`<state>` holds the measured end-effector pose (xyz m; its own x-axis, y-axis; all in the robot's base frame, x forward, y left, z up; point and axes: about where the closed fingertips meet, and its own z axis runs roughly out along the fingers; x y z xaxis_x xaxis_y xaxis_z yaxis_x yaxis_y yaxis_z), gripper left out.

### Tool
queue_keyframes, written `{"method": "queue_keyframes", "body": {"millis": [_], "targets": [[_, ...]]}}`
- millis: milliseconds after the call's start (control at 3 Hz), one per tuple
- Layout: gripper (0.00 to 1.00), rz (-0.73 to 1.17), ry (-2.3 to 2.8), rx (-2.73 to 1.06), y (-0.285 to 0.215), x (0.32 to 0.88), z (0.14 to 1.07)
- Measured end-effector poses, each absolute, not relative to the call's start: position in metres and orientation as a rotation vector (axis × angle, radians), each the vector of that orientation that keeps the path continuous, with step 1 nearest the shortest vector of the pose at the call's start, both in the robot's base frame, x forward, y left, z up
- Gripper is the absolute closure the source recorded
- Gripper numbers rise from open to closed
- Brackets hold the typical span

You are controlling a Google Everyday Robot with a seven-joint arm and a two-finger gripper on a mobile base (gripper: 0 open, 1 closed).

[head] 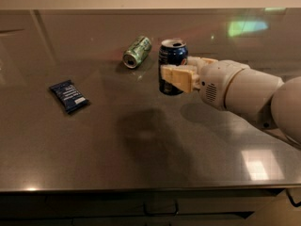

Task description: Place pepsi can upright

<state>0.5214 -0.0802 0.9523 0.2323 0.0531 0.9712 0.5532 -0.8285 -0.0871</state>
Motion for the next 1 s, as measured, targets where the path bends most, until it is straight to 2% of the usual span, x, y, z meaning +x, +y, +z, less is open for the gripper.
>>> {"method": "queue_keyframes", "body": {"millis": [667, 1000], "targets": [[1.0, -1.654, -0.484, -2.08, -0.096, 0.537, 0.918], [0.84, -1.664, -0.479, -2.071, -0.101, 0.546, 0.909]]}}
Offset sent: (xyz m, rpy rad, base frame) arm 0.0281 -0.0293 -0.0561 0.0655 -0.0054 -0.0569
